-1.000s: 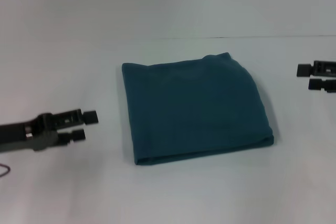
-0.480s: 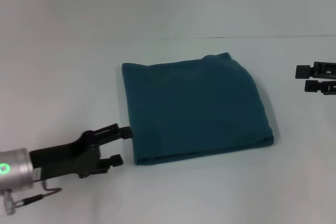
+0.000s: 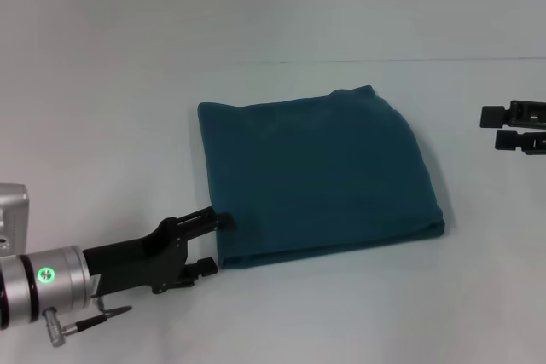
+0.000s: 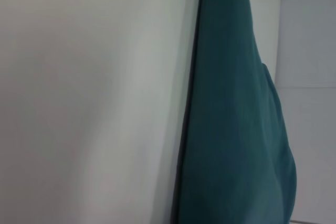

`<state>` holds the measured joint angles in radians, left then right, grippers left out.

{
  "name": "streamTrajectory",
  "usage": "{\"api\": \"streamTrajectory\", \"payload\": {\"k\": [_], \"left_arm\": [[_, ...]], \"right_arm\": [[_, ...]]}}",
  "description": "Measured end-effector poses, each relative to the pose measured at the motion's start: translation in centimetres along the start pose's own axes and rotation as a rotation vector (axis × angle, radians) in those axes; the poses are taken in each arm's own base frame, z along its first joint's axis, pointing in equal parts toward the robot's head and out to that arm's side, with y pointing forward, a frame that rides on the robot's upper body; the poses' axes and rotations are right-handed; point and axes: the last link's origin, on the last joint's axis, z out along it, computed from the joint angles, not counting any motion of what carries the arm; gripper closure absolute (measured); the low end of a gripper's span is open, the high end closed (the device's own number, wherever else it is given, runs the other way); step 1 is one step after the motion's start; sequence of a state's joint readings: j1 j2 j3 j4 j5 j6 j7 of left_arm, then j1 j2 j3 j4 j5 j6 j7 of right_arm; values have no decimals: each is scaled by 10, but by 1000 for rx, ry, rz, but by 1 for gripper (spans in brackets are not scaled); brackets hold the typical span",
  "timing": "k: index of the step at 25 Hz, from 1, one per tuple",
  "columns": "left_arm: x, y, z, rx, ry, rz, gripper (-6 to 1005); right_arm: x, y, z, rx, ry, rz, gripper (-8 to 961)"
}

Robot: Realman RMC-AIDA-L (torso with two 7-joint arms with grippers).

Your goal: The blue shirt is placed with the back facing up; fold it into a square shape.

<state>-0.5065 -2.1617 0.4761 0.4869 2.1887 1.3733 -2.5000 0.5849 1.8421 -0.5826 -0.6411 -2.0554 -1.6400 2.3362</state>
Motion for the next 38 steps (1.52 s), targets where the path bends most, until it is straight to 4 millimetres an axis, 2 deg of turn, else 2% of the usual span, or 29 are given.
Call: {"api": "streamTrajectory", "payload": {"k": [12, 23, 38], "left_arm": [[-2, 2, 13, 8, -16, 5, 52], [-2, -3, 4, 3, 2, -11, 53], [-1, 4, 15, 7, -12, 0, 59]], "right_arm": [[0, -2, -3, 5, -10, 6, 17], [0, -3, -4, 5, -15, 9, 18], [1, -2, -4, 1, -11, 3, 17]]}}
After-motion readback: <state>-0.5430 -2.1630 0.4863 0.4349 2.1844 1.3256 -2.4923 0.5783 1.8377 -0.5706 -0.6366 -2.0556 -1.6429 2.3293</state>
